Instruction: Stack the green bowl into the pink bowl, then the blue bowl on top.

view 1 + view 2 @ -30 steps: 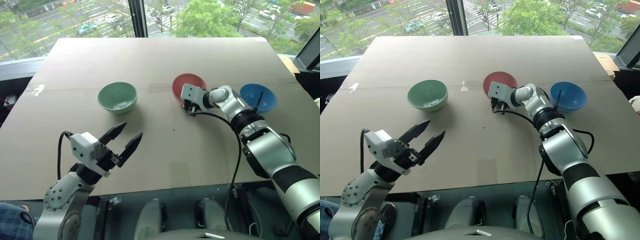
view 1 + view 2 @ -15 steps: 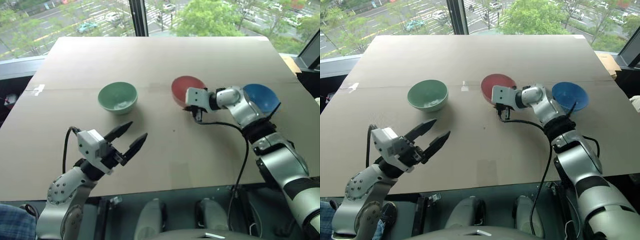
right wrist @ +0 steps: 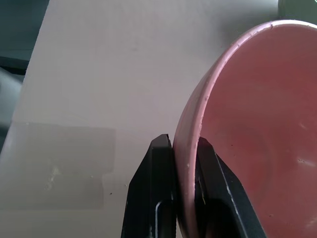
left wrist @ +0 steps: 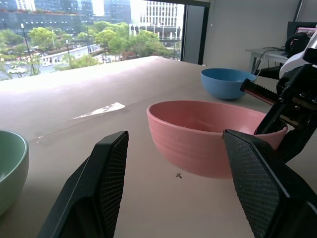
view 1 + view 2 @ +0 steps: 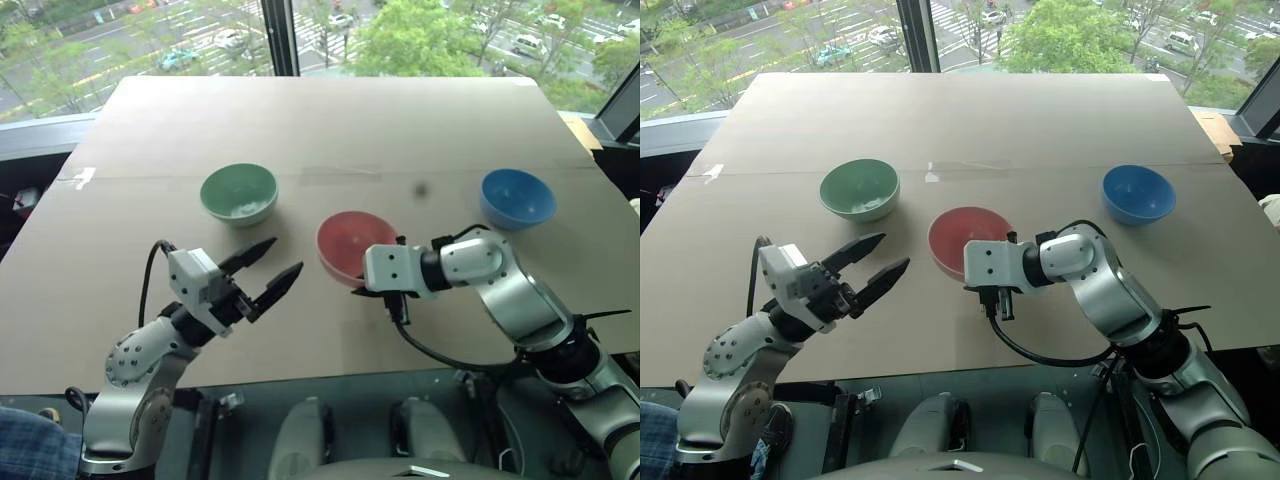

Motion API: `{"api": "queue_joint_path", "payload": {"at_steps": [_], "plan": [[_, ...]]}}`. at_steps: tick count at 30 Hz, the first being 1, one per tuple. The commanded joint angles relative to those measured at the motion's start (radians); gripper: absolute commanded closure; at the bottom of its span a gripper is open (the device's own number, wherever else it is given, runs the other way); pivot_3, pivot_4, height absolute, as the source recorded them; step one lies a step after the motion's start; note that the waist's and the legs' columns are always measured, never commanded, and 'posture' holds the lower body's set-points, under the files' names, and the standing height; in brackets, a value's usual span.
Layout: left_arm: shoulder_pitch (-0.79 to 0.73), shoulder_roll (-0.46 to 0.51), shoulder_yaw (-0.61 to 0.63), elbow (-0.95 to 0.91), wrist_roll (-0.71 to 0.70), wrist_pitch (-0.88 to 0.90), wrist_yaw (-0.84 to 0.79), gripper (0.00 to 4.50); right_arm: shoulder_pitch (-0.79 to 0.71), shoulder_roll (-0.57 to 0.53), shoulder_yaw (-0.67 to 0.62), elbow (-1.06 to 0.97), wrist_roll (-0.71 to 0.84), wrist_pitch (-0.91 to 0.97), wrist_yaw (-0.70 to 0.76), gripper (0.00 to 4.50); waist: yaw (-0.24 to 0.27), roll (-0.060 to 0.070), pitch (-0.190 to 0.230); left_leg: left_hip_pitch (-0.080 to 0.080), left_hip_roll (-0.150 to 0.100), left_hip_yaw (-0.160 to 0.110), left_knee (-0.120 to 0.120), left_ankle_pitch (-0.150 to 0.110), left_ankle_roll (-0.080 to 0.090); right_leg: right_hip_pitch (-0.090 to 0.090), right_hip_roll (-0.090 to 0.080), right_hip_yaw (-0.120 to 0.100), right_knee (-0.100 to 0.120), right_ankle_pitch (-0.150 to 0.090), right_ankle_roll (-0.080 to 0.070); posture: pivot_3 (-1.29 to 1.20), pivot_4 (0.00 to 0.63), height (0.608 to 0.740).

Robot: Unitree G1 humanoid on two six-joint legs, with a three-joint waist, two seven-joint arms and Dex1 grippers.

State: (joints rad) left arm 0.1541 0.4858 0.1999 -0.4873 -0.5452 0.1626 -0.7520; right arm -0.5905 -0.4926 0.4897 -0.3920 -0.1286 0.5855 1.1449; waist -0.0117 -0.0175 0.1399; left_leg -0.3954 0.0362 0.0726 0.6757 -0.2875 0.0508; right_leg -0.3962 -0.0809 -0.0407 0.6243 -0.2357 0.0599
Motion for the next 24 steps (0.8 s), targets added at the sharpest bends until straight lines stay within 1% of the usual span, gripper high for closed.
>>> {"api": "queue_joint_path", "payload": {"at_steps": [1,2,3,4,5,6,8,9,11,14,17,20,24], "plan": [[-0.019,0.010,-0.003,-0.001,-0.014,-0.004,-0.015,1.27,-0.022,0.000,-0.006,-0.007,-0.015,0.001,-0.057,3.15,0.000,0.000,0.000,0.000,0.000,0.000,0.000,0.000,0.000,0.000,0.000,0.000,0.000,0.000,0.000,0.00,0.150,0.738],[-0.021,0.010,-0.003,0.000,-0.014,-0.004,-0.017,1.27,-0.024,0.000,-0.006,-0.008,-0.011,0.004,-0.061,2.73,0.000,0.000,0.000,0.000,0.000,0.000,0.000,0.000,0.000,0.000,0.000,0.000,-0.001,0.000,0.000,0.00,0.150,0.738],[-0.023,0.010,-0.003,0.002,-0.014,-0.002,-0.017,1.27,-0.026,-0.002,-0.006,-0.010,-0.007,0.007,-0.064,2.44,0.000,0.000,0.000,0.000,0.000,0.000,0.000,0.000,0.000,0.000,0.000,0.000,-0.001,0.000,0.000,0.00,0.150,0.738],[-0.024,0.010,-0.004,0.003,-0.014,-0.001,-0.019,1.27,-0.027,-0.005,-0.008,-0.015,-0.002,0.014,-0.064,1.96,0.000,0.000,0.000,-0.001,0.000,0.000,0.000,0.000,0.000,0.000,0.000,0.000,-0.001,0.000,0.000,0.00,0.150,0.738],[-0.026,0.010,-0.004,0.003,-0.018,0.003,-0.020,1.27,-0.026,-0.008,-0.013,-0.024,0.009,0.023,-0.061,1.63,0.000,0.000,0.000,-0.001,0.000,0.000,0.000,0.000,0.000,0.000,0.000,0.000,-0.001,0.000,0.000,0.00,0.150,0.738],[-0.030,0.009,-0.003,0.003,-0.025,0.009,-0.019,1.27,-0.025,-0.010,-0.020,-0.035,0.025,0.034,-0.055,1.12,0.001,0.000,0.000,-0.001,0.000,0.000,0.000,0.000,0.000,0.000,0.000,0.000,-0.001,0.000,0.000,0.00,0.150,0.738],[-0.043,0.010,-0.001,0.006,-0.035,0.023,-0.014,1.27,-0.019,-0.007,-0.048,-0.062,0.069,0.067,-0.054,0.33,0.001,0.000,0.000,-0.001,0.000,0.000,0.000,0.000,0.000,0.000,0.000,0.000,-0.001,0.000,0.000,0.00,0.150,0.738],[-0.054,0.014,-0.001,0.010,-0.033,0.029,-0.013,1.27,-0.018,-0.006,-0.071,-0.082,0.096,0.092,-0.058,0.08,0.001,0.000,0.000,-0.001,0.000,0.000,0.000,0.000,0.000,0.000,0.000,0.000,-0.001,0.000,0.000,0.00,0.150,0.738],[-0.089,0.020,0.005,0.027,-0.032,0.050,0.000,1.27,-0.021,-0.002,-0.139,-0.125,0.156,0.160,-0.075,0.08,0.002,0.000,0.000,-0.001,0.000,0.000,0.000,0.000,0.000,0.000,0.000,0.000,0.000,0.000,0.000,0.00,0.150,0.738],[-0.163,0.038,0.020,0.067,-0.023,0.100,0.039,1.27,-0.003,0.003,-0.300,-0.187,0.287,0.274,-0.089,0.08,0.009,-0.001,0.000,-0.001,0.000,-0.001,0.000,0.000,0.000,0.000,0.000,-0.001,0.000,0.000,0.000,0.00,0.150,0.738],[-0.220,0.070,0.022,0.092,-0.029,0.186,0.072,1.27,0.038,-0.009,-0.470,-0.223,0.431,0.299,-0.077,0.08,0.010,-0.002,0.000,-0.001,0.000,-0.001,0.001,0.000,0.000,0.000,0.000,-0.001,0.000,0.000,0.000,0.00,0.150,0.738],[-0.274,0.122,-0.008,0.141,0.046,0.261,0.113,1.27,0.082,-0.032,-0.606,-0.233,0.529,0.326,-0.096,0.08,0.013,-0.001,0.000,-0.002,0.000,-0.001,0.000,0.000,0.000,0.000,0.001,-0.001,0.000,0.000,0.000,0.00,0.150,0.738],[-0.396,0.190,-0.067,0.271,0.161,0.240,0.098,1.27,0.162,-0.050,-0.776,-0.240,0.648,0.308,-0.123,0.08,0.021,-0.002,0.000,-0.002,0.000,-0.001,-0.001,0.000,0.000,0.000,0.001,-0.001,0.000,0.000,0.000,0.00,0.150,0.738]]}}
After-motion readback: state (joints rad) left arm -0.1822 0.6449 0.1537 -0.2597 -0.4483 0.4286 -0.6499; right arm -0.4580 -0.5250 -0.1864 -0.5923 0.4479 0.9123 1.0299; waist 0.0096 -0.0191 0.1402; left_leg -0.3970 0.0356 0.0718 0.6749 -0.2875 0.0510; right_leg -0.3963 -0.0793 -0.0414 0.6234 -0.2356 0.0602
